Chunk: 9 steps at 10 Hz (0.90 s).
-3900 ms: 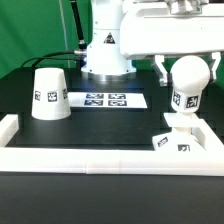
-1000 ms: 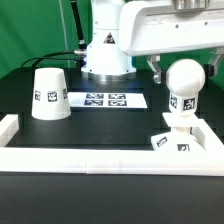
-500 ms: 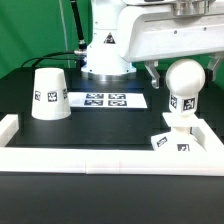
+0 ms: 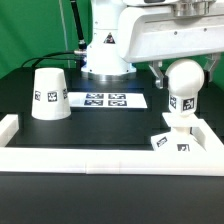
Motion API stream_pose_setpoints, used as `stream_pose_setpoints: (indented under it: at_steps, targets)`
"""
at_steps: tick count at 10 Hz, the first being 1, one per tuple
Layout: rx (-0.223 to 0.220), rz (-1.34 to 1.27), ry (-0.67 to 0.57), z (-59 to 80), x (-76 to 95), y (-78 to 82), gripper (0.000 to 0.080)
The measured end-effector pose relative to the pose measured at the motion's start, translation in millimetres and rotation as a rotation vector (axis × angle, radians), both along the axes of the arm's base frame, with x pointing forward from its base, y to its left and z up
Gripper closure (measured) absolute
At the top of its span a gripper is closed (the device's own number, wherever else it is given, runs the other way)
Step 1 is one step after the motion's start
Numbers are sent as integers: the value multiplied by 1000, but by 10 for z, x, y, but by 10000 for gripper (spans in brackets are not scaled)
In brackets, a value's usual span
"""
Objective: Assemble lamp
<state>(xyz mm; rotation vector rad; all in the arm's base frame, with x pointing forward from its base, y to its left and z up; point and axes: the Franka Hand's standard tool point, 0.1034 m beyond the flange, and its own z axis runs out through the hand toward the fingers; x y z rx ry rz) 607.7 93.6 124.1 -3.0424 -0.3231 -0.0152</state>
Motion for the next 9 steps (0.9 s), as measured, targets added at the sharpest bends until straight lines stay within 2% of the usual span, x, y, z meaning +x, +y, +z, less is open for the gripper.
stream_pose_setpoints:
  at_steps: [3,9]
  targets:
    - [1,-40,3,0,-1,4,222]
    - [8,-702,29,8,-62,-49,220]
